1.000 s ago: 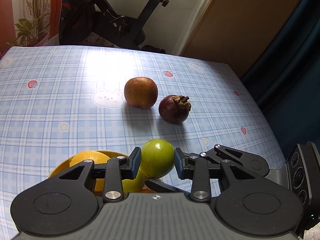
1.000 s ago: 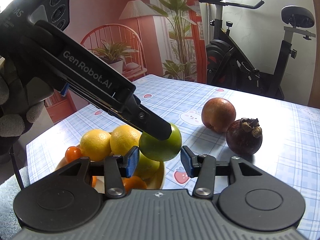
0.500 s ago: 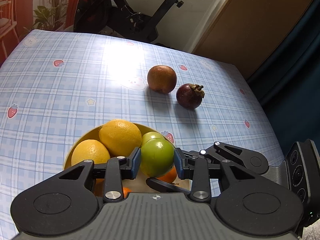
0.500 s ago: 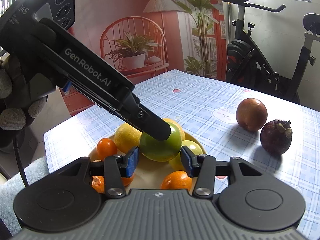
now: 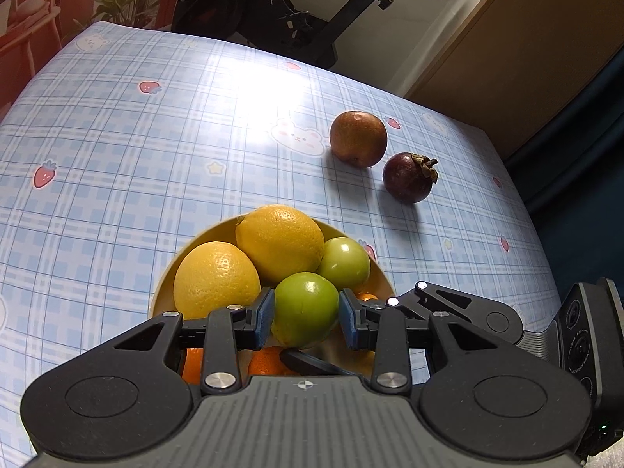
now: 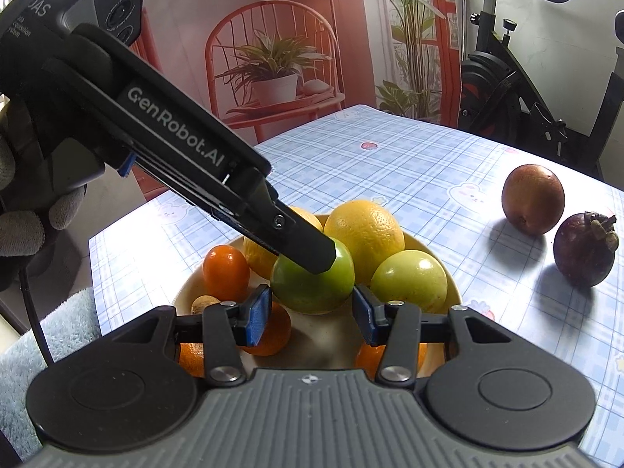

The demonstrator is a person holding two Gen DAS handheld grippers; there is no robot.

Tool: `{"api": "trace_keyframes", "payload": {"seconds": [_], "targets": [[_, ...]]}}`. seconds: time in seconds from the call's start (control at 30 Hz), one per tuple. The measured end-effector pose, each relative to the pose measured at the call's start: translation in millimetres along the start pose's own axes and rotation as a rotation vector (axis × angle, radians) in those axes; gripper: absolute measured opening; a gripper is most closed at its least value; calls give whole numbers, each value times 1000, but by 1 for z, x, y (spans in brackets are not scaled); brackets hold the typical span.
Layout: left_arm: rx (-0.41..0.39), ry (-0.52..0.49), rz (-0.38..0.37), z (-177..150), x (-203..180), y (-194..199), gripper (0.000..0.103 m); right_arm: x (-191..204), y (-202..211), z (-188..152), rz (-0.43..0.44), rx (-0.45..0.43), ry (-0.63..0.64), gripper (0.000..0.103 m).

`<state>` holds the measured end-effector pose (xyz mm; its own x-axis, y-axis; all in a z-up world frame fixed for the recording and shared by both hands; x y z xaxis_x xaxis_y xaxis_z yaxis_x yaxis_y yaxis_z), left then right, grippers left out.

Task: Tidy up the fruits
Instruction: 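Carry the green apple with both tools and lower it onto the plate, then open both tools and lift them off the green apple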

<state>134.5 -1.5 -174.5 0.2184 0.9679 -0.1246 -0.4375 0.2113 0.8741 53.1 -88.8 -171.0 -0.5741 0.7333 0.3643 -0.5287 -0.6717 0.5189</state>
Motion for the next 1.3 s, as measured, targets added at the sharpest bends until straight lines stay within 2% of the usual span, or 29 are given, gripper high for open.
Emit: {"api": "trace_keyframes", "payload": {"seconds": [0.53,0.73,0.97,1.3], "targets": [[-48,7,28,7,1,11,37,-2,0,0,-11,-3,-30,52],[-65,1,38,10,-2,13,37,1,7,0,-21,-28,-5,52],[-116,-19,64,14,-9,22,37,-1,25,4,-91,-85,60,52],[-162,-46,83,25,-30,23,37,-38,62,4,-201,-174,-6,52]]}}
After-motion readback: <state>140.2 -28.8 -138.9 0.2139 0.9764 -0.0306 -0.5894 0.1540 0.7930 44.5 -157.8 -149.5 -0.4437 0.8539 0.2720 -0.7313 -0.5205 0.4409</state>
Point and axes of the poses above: each gripper's, at about its wrist camera, not at the fingertips, and y roughly against the way its jaws point, x to its left, z to its top, the point moved 3 cm from there along -y, roughly the way its jaws point, and after that the axes turned 15 degrees about z, right-handed, at the moved point
